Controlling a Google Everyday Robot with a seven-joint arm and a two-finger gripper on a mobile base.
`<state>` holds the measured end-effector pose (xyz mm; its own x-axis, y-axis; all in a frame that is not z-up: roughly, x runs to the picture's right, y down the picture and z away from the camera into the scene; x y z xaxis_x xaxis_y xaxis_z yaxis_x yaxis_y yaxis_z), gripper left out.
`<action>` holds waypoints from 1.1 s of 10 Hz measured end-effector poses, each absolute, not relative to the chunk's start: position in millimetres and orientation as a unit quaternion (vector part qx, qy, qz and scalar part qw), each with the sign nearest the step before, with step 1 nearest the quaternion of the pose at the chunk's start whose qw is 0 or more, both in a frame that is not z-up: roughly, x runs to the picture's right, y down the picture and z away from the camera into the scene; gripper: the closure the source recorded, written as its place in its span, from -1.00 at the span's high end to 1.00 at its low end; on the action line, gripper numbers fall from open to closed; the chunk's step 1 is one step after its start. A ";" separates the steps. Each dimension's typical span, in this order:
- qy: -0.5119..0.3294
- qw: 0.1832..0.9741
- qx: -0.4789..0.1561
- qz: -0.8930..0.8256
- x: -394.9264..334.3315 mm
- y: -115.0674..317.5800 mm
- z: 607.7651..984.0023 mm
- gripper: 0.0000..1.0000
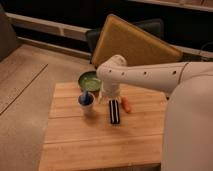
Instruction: Knock the bottle over
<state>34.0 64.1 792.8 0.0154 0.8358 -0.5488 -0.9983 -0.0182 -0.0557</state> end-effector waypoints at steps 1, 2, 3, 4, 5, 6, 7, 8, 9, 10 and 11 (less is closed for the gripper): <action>0.179 0.672 -0.231 0.681 43.9 62.8 804.7 0.30; 0.177 0.669 -0.240 0.681 53.2 62.4 817.0 0.30; 0.177 0.669 -0.247 0.679 62.4 62.4 827.7 0.30; 0.181 0.668 -0.250 0.677 79.0 61.9 839.9 0.30; 0.185 0.667 -0.250 0.677 90.6 60.9 846.8 0.30; 0.192 0.666 -0.249 0.676 105.8 59.5 855.1 0.30; 0.201 0.667 -0.244 0.675 120.0 56.8 864.0 0.30; 0.206 0.669 -0.239 0.673 126.1 54.0 869.7 0.30; 0.211 0.678 -0.224 0.667 134.6 47.2 878.7 0.30; 0.210 0.690 -0.210 0.660 138.6 37.4 887.3 0.30; 0.204 0.707 -0.197 0.648 137.3 25.7 894.6 0.30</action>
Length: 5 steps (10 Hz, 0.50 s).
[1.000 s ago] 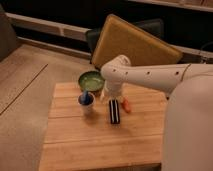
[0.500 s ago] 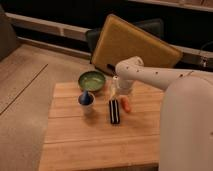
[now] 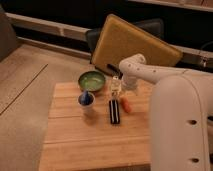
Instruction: Knock the bottle over
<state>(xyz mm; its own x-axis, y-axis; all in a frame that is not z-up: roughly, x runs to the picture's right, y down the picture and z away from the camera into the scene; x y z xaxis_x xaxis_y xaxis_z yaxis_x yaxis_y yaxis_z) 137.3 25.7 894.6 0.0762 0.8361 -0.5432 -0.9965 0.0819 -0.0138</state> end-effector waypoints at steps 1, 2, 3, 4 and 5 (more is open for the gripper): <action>0.197 0.717 -0.189 0.641 135.0 16.8 898.8 0.30; 0.186 0.729 -0.180 0.633 132.0 3.6 902.4 0.30; 0.175 0.737 -0.175 0.629 127.6 -5.8 904.4 0.30; 0.166 0.743 -0.173 0.625 123.2 -12.2 905.5 0.30; 0.156 0.750 -0.171 0.620 117.4 -18.9 906.1 0.30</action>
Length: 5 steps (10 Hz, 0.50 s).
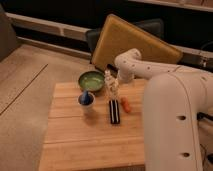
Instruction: Knock the bottle over
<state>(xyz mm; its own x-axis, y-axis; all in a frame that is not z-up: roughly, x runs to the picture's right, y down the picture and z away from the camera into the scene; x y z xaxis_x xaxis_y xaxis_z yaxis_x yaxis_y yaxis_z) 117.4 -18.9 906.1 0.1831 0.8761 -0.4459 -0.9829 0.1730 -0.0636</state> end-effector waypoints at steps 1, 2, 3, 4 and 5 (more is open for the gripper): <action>0.145 0.757 -0.170 0.614 110.7 -24.4 905.6 0.30; 0.140 0.760 -0.170 0.612 106.3 -27.6 903.9 0.30; 0.138 0.760 -0.170 0.612 105.0 -28.4 903.3 0.30; 0.138 0.760 -0.170 0.612 105.6 -28.2 903.3 0.30; 0.138 0.760 -0.170 0.612 105.4 -28.1 903.4 0.30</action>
